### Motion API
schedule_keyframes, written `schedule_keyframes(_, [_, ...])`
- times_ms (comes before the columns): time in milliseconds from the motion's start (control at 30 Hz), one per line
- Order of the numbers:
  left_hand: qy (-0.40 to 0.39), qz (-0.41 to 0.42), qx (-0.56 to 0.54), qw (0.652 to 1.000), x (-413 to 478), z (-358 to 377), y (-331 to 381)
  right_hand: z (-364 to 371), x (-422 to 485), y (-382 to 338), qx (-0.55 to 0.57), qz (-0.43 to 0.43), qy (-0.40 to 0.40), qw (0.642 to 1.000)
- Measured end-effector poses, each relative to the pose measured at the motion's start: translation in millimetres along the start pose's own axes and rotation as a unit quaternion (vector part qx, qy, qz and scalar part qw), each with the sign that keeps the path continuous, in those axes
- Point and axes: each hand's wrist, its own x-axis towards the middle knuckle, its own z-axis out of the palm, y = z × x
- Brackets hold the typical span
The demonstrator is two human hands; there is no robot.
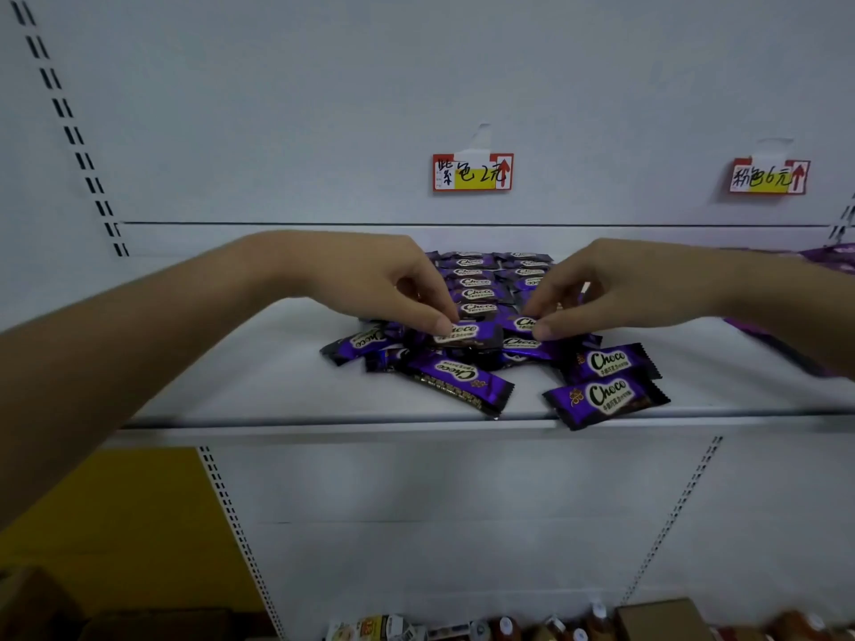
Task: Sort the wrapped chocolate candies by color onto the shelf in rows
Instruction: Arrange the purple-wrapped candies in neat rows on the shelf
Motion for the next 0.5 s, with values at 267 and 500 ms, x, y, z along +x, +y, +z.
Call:
schedule_keyframes(267, [0.033, 0.001, -0.061, 0.998, -5.3, 7.7, -0.2, 2.1, 3.0, -0.8, 0.090, 0.029, -0.011, 0.995])
schedule_keyframes(500, [0.079, -0.018, -0.163, 0.983, -15.2, -8.4, -11.8, 1.3, 7.1, 1.7, 0.130, 0.051, 0.034, 0.990])
